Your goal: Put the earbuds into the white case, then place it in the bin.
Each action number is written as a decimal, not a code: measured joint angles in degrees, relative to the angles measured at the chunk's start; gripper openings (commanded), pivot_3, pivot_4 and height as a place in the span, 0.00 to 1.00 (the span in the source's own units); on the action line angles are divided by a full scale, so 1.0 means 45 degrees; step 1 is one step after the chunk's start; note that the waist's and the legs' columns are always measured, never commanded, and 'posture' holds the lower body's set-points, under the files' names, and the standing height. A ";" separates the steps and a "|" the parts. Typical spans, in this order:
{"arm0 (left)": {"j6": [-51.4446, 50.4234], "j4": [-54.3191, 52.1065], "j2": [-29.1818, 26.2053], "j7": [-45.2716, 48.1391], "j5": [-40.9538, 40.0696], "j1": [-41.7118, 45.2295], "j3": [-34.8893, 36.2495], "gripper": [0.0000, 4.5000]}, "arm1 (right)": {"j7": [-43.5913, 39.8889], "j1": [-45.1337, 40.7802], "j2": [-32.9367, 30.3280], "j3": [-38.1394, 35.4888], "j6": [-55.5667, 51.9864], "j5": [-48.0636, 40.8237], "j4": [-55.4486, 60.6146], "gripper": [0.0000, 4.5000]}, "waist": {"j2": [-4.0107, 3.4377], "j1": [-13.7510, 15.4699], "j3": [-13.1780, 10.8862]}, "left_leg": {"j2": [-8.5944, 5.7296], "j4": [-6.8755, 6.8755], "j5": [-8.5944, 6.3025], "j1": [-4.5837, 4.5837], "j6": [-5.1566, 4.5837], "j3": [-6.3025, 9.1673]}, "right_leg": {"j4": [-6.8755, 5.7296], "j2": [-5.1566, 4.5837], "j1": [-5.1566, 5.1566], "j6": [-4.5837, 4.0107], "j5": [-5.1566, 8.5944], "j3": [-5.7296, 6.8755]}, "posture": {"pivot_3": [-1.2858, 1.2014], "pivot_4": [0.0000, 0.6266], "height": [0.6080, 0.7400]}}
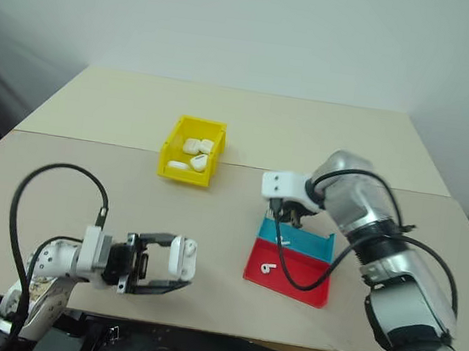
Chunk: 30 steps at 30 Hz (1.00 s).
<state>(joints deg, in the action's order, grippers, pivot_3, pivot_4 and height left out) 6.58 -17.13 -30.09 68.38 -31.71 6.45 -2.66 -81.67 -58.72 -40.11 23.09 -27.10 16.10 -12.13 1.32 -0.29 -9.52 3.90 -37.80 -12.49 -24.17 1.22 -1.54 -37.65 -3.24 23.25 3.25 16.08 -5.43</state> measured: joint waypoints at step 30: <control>-0.2645 -0.0478 0.1374 -0.0854 -0.1690 0.2997 -0.0149 0.61 | 0.6449 0.2878 0.5377 -1.4378 -1.4418 -1.5975 1.2605 0.24 | -0.0002 -0.0168 0.0005 | -0.0007 -0.0002 0.0000 0.0022 0.0000 0.0033 | -0.0001 0.0014 -0.0038 0.0004 -0.0002 0.0004 | 0.52 0.24 1.00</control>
<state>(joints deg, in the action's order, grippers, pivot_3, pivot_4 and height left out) -5.32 -19.28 -23.91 64.54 -39.32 19.93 -3.33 -52.65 -45.76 -15.91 -41.61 -91.98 -55.79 44.59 1.31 -1.05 -9.50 3.87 -37.81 -12.49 -24.08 1.21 -1.39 -37.66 -3.18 23.09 3.27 16.08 -5.41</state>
